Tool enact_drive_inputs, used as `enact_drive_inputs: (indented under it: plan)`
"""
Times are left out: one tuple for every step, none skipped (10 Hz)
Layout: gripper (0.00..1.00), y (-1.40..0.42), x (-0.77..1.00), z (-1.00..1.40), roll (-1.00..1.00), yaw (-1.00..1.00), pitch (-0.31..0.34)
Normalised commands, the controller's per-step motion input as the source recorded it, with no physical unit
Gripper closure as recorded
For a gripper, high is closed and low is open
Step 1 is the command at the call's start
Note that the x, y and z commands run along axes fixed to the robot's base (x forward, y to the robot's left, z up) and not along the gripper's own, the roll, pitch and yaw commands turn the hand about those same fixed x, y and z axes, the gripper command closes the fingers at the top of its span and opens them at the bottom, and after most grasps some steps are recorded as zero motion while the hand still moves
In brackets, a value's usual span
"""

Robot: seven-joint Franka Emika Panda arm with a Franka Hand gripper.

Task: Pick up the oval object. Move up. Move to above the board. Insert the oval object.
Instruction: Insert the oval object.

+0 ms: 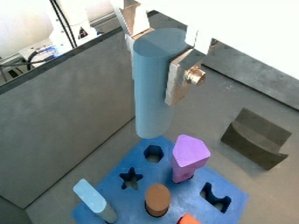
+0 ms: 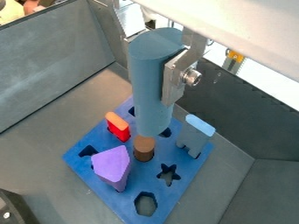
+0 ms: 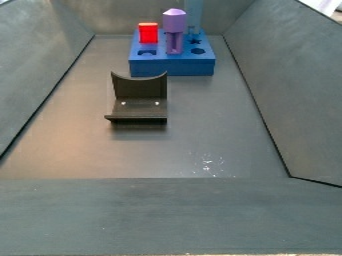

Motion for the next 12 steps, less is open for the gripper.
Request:
enact_drive_inputs:
  plan:
    - [1.00,-0.23,0.01,0.00,0.05,-0.07,0.000]
    - [1.00,-0.39,0.09,0.00,0.05,-0.75,-0.051]
    - [1.00,-0.35,0.06,0.00,0.02,-0.81,-0.003]
    - [1.00,-0.36,0.08,0.00,0.03,-0.80,-0.011]
    - [1.00,-0.37,0.10,0.00,0.04,-0.78,-0.016]
    - [1.00,-0.38,0.19,-0.01,0.06,-0.71,-0.016]
    - [1.00,-0.37,0.31,-0.12,0.11,-0.61,-0.020]
    - [1.00,-0.35,0.30,-0.19,0.15,-0.60,-0.004]
    - [1.00,-0.33,0.22,-0.21,0.15,-0.67,-0.004]
    - [1.00,-0.35,0.25,-0.15,0.12,-0.66,-0.021]
    - [1.00,-0.37,0.35,-0.11,0.10,-0.59,-0.027]
    - [1.00,-0.37,0.39,-0.09,0.08,-0.56,-0.026]
